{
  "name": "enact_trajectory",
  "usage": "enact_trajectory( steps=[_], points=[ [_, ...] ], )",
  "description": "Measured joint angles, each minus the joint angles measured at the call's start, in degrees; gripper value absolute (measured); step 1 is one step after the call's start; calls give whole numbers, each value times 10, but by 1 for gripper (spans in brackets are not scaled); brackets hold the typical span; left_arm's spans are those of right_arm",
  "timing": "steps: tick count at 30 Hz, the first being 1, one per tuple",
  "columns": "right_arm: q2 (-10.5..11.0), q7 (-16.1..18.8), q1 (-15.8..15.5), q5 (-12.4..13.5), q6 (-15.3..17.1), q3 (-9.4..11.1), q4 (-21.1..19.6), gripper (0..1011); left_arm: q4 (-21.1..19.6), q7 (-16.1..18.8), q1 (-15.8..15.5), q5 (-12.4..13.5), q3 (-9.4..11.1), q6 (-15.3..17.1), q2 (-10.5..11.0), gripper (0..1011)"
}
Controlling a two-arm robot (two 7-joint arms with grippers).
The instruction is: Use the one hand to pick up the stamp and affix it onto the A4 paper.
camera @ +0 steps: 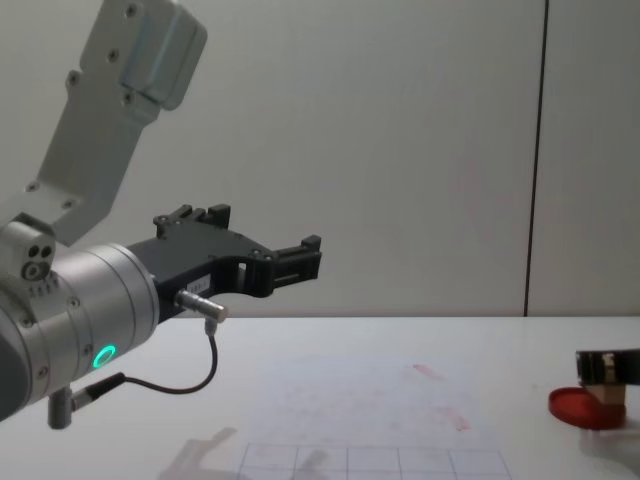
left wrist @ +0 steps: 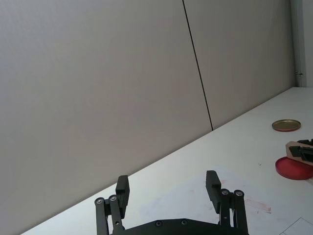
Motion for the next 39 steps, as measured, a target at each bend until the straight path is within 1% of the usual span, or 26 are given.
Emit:
enact_trajectory(
  steps=[7, 14, 25, 26, 34, 39],
  points=[
    [0, 0, 1, -13, -3, 0, -6, 219, 0, 0, 0, 0, 0, 0, 0, 993],
    [-2, 3, 3, -19, -6, 2, 0, 220, 0, 0, 0, 0, 0, 0, 0, 993],
    [-8, 20, 11, -21, -11, 2, 31, 220, 0, 0, 0, 0, 0, 0, 0, 993],
    [-9, 23, 14, -22, -13, 2, 43, 220, 0, 0, 0, 0, 0, 0, 0, 993],
    [-15, 31, 26, -23, -18, 3, 70, 220, 0, 0, 0, 0, 0, 0, 0, 993],
    [-17, 31, 29, -23, -18, 5, 80, 220, 0, 0, 0, 0, 0, 0, 0, 993]
  ],
)
